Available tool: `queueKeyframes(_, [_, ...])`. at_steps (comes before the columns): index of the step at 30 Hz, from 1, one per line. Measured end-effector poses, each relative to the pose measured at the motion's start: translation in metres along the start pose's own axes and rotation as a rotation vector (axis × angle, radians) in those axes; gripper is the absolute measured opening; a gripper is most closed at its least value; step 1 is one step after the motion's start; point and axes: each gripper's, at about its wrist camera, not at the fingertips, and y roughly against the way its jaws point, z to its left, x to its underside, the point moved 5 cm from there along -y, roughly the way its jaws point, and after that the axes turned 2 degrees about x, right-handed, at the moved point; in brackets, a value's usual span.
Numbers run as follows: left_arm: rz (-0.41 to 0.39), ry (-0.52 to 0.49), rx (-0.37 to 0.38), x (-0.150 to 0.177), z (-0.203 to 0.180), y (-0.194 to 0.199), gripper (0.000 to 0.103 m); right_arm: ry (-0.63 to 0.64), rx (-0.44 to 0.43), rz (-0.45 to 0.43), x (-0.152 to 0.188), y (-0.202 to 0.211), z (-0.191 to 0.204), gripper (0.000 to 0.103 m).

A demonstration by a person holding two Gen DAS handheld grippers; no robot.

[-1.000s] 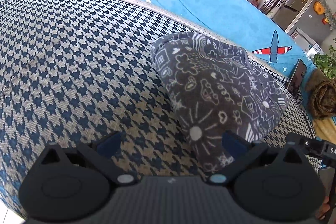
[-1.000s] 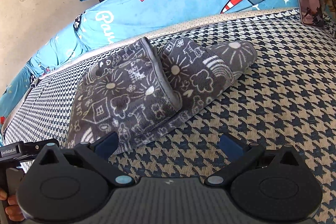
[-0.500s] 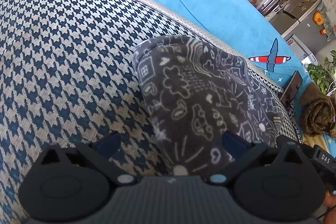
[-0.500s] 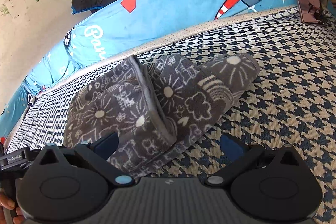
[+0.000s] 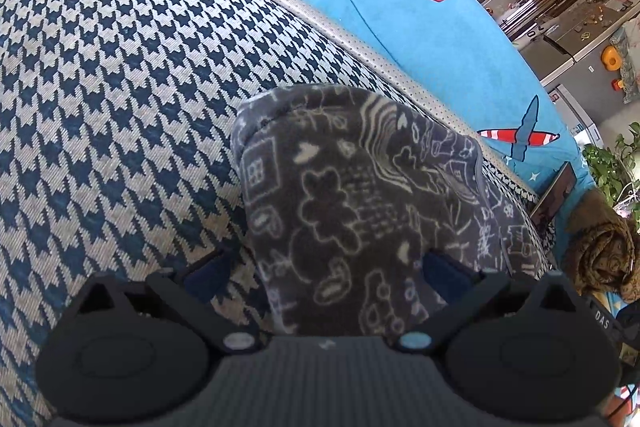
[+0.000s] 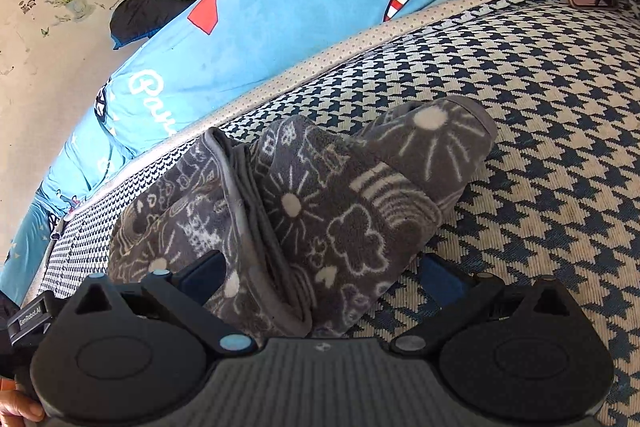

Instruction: Fold clothes

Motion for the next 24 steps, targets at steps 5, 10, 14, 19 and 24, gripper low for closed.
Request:
queueKeyframes(5, [-0.003, -0.010, 0.007, -0.006, -0.005, -0.010, 0.103, 0.015, -0.008, -0.004, -0.002, -0.008, 0.005, 0.103])
queueKeyframes(10, [-0.007, -0.013, 0.014, -0.009, -0.006, -0.015, 0.103, 0.042, -0.005, -0.020, -0.002, -0.013, 0.009, 0.103])
queueKeyframes(14, [-0.011, -0.019, 0.012, -0.012, -0.009, -0.021, 0.103, 0.070, 0.007, -0.027, -0.003, -0.017, 0.013, 0.103])
queueKeyframes(19, [-0.021, -0.027, 0.000, -0.015, -0.013, -0.027, 0.103, 0.066, -0.016, -0.038, -0.005, -0.023, 0.019, 0.102])
queueKeyframes(24, [-0.021, -0.044, -0.029, -0.015, -0.017, -0.029, 0.103, 0.105, -0.037, -0.036, -0.004, -0.028, 0.025, 0.098])
